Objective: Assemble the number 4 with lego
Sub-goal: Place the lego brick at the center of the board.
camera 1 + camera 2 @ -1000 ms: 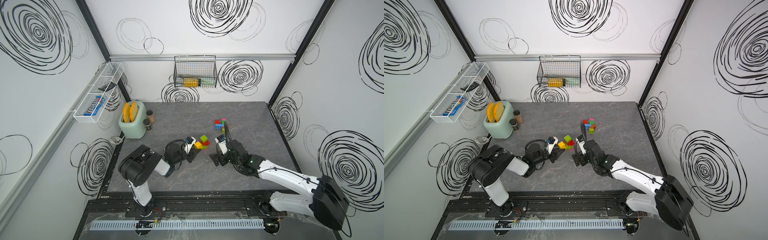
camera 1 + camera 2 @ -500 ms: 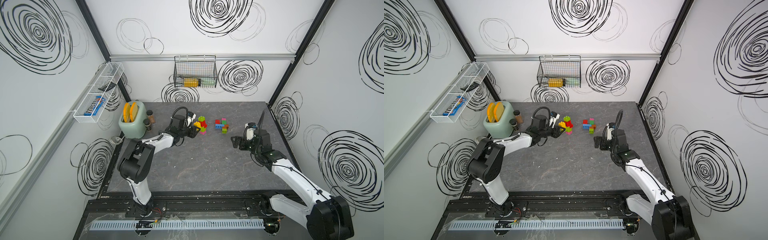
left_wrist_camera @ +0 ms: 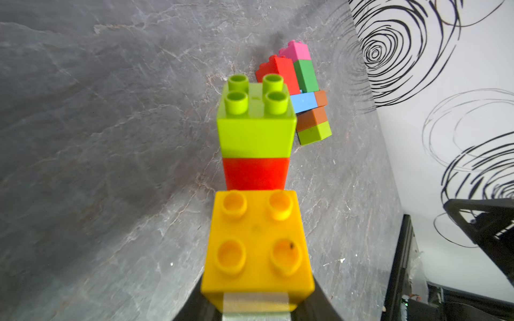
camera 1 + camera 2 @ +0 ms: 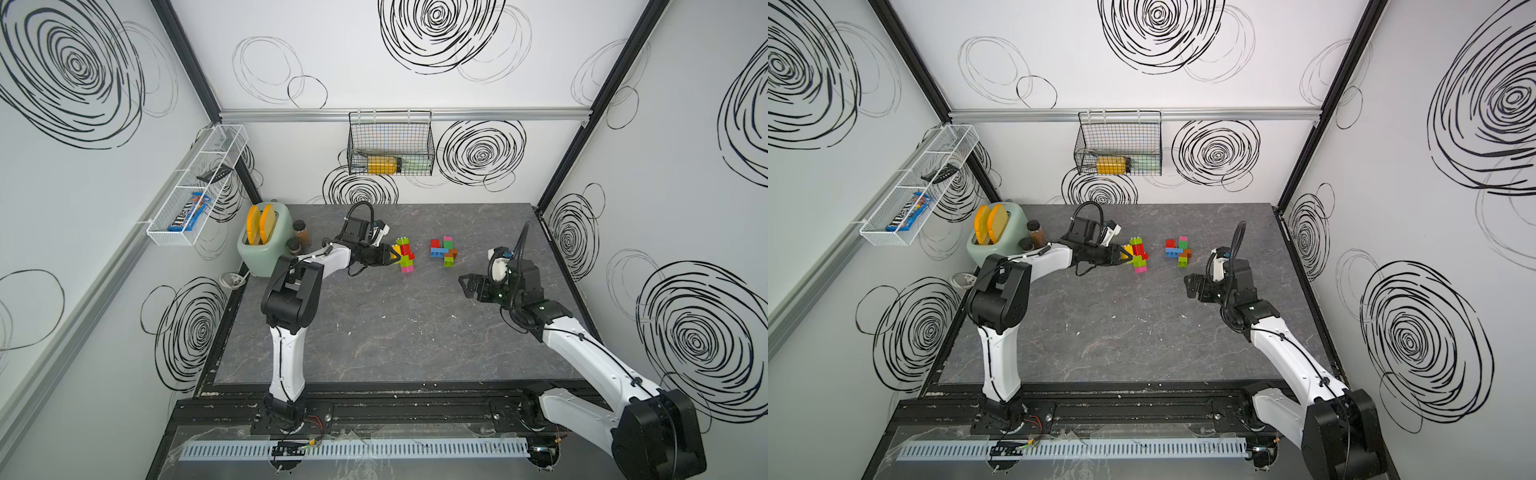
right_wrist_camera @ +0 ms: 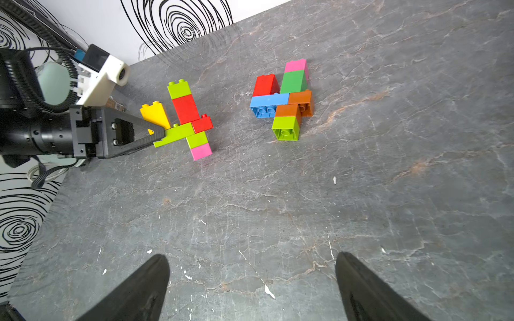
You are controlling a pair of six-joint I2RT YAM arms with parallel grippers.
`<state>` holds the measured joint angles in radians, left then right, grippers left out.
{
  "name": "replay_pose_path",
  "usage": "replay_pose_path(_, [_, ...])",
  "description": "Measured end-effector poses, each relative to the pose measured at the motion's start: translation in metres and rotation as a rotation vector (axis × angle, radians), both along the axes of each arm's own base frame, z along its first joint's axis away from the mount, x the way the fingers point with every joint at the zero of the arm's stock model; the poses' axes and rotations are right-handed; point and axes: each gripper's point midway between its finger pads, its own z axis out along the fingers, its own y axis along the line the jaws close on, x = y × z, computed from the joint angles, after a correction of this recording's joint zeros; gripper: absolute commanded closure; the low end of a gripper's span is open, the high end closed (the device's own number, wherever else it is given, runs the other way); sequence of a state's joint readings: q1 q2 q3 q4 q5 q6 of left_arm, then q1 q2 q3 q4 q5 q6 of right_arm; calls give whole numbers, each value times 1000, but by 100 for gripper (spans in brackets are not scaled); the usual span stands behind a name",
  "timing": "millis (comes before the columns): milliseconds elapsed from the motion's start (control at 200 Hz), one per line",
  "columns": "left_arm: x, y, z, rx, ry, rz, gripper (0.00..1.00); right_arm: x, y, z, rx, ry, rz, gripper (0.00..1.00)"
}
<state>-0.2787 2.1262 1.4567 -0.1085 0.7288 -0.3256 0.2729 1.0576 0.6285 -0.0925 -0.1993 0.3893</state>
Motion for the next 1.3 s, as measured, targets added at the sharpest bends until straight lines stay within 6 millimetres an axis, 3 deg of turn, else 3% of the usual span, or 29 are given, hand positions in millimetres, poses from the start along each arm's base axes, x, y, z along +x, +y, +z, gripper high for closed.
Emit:
replay_pose_path(50, [3,-1,-1,-22,16,-9,92,-1,0,-1,0,2,0,3])
replay_pose_path(310, [15,-10,-10,-140,123,-60,85,-2,0,-3,3,8,0,3])
replay_pose_path(425, [19,-10,-14,-173,159,-80,76,-2,0,-4,3,9,1,3])
replay_pose_path(630, [19,-3,-21,-212,211,-79,58,-2,-1,-3,3,8,-1,3])
replay_pose_path(951, [25,14,-44,-182,263,-4,44,4,-6,-1,4,-24,-37,3])
replay_pose_path(1086, [29,19,-43,-189,239,28,39,25,-36,2,-48,-91,-183,3])
replay_pose_path(1301, [4,51,-22,-116,168,168,28,52,-128,-33,-241,-96,-554,3])
